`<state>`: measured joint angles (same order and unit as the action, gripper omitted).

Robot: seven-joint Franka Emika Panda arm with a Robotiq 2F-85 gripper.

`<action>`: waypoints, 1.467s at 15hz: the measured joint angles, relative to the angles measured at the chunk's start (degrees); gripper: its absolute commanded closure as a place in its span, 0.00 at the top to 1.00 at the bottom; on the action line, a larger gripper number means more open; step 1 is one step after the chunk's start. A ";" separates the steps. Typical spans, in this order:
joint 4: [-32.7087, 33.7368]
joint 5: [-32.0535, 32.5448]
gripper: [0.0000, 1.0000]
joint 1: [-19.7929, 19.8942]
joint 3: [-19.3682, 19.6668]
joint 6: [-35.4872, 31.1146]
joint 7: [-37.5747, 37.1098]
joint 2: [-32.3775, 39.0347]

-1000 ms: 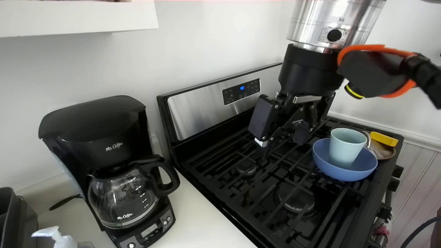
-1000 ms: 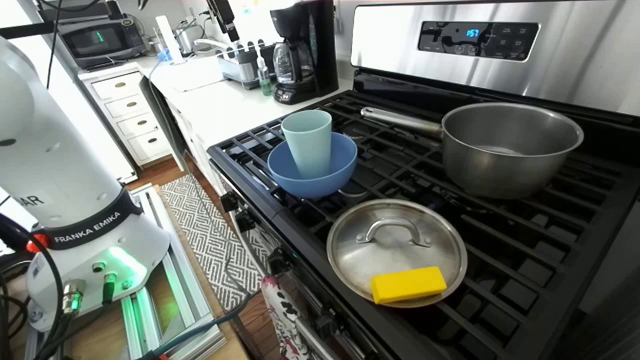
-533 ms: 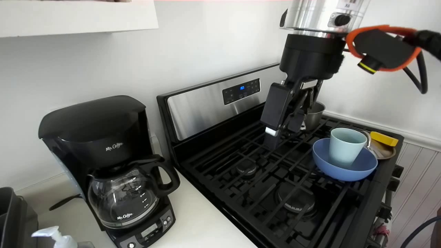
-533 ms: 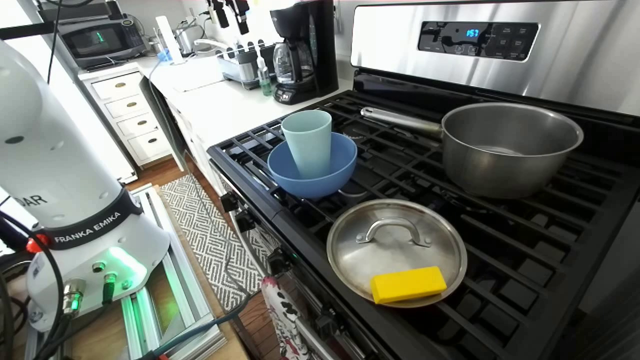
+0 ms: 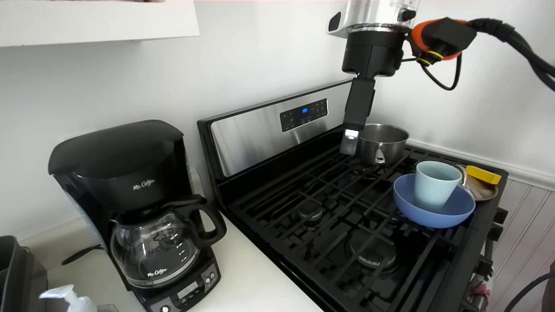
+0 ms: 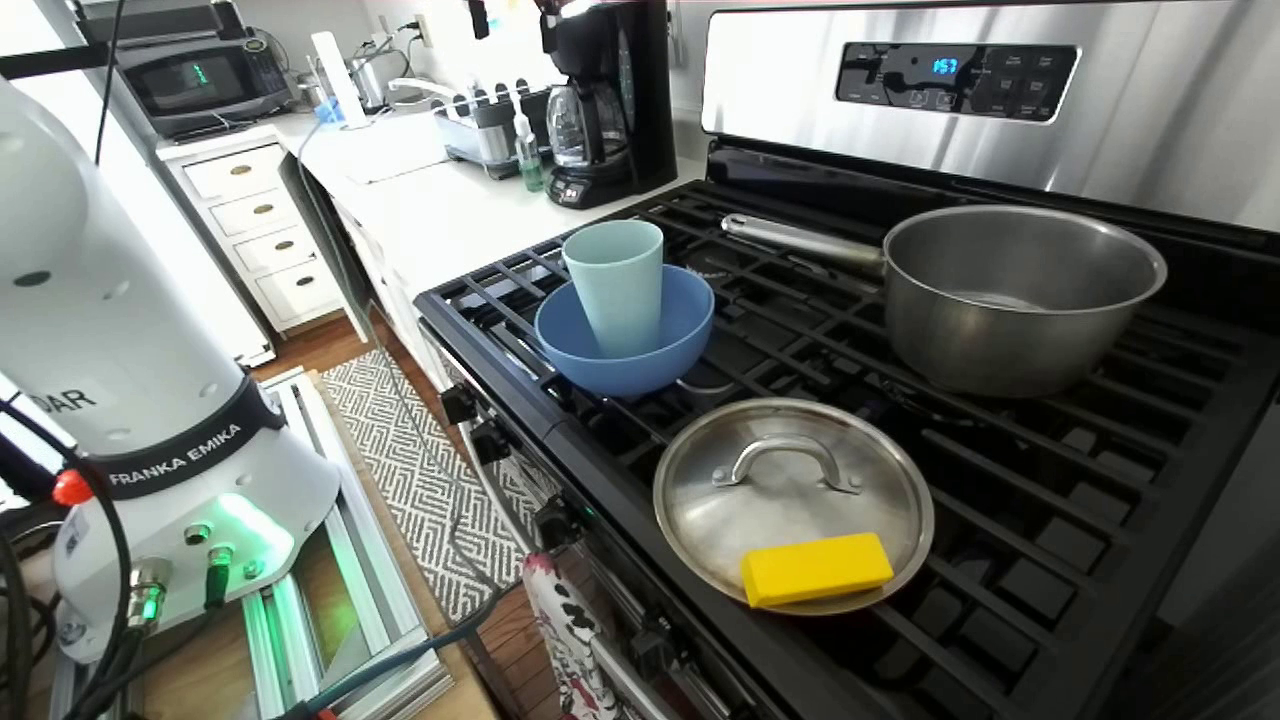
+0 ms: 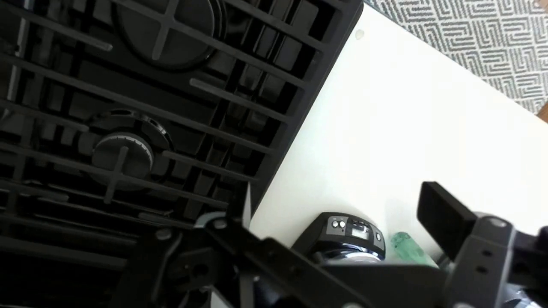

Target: Pick up the coffee jar and put it on the kitchen counter

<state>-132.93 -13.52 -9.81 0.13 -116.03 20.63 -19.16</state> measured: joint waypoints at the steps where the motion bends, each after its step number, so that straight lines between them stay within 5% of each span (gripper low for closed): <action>1: 1.38 -1.33 1.00 -0.09 0.80 0.93 3.37 1.34; 8: 4.19 -2.90 1.00 -0.26 1.21 1.93 7.65 4.19; 16: 2.23 -0.25 1.00 -1.33 -3.66 -24.42 22.84 15.39; 22: 5.47 -13.49 1.00 -1.53 -6.81 -29.43 43.11 22.39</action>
<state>-127.46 -27.01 -11.34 -6.69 -145.46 63.74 3.23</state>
